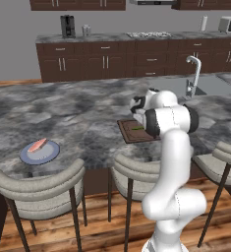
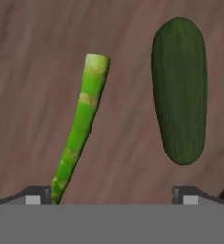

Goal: Create a steak meal by picking up the steak and asparagus from the tray and placing them on the plate. Leave the pickle on the tray.

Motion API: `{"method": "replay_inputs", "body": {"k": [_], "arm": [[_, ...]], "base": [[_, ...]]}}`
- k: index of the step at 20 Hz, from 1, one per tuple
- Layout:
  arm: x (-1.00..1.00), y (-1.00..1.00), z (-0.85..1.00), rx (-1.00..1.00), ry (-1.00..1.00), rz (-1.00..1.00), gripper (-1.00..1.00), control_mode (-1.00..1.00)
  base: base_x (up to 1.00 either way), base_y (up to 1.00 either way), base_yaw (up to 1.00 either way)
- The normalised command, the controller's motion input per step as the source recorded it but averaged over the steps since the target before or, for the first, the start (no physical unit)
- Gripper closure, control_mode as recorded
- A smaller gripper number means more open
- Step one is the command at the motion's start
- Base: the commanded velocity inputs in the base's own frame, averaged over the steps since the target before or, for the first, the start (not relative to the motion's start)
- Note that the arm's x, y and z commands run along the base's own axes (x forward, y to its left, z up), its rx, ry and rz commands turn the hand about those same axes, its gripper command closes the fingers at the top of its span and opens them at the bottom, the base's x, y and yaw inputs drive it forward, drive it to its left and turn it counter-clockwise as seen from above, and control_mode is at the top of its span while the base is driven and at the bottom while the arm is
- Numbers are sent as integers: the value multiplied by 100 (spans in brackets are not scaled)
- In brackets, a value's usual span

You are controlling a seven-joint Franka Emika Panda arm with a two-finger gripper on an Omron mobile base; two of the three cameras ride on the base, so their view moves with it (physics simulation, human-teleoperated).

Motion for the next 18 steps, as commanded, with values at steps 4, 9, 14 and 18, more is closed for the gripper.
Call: {"method": "replay_inputs", "body": {"k": [4,9,14,18], "arm": [[55,0,-41,0,0,0,-100,-100],[41,0,-45,0,0,0,100,-100],[9,0,-31,0,-5,0,100,-100],[-1,0,-7,0,-6,-1,100,-100]], "base": [[0,0,0],[0,0,0],[0,0,0],[0,0,0]]}}
